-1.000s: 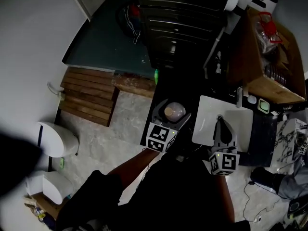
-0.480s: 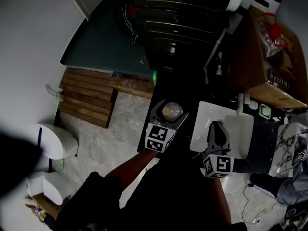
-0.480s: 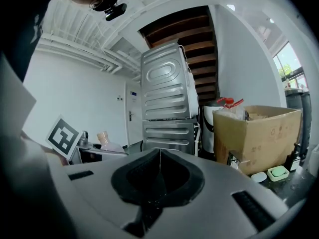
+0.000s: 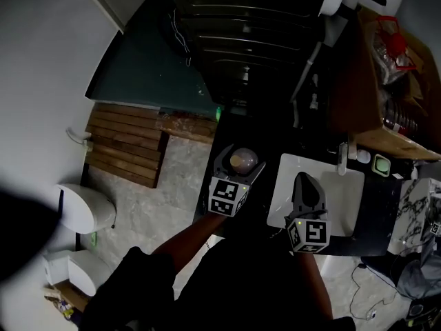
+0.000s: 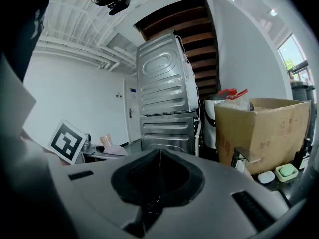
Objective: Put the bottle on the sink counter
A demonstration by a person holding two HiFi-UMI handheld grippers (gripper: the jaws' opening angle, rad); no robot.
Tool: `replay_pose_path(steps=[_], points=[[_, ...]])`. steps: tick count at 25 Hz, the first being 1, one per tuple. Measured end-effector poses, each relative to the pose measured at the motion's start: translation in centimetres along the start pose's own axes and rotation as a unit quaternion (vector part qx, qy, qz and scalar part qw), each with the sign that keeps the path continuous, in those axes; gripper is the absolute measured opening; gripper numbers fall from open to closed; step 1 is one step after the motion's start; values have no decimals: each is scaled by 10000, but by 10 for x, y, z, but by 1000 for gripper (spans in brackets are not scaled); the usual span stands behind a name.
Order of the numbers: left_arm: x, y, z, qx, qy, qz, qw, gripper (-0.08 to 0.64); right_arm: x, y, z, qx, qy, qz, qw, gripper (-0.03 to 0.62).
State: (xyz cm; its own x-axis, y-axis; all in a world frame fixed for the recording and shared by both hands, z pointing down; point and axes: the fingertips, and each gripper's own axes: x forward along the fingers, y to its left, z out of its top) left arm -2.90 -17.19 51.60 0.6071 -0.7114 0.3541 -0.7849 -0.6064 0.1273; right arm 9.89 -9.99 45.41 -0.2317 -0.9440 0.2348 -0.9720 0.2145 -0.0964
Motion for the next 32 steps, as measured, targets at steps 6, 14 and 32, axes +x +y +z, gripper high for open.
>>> replay_pose_path(steps=[6, 14, 32], points=[[33, 7, -3, 11, 115, 55, 9999, 390, 25, -9, -10, 9, 174, 205, 9996, 38], [75, 16, -9, 13, 249, 145, 9996, 390, 55, -27, -16, -57, 259, 320, 9991, 38], [140, 40, -48, 144, 605, 412, 9972, 390, 109, -48, -43, -221, 524, 601, 9966, 38]])
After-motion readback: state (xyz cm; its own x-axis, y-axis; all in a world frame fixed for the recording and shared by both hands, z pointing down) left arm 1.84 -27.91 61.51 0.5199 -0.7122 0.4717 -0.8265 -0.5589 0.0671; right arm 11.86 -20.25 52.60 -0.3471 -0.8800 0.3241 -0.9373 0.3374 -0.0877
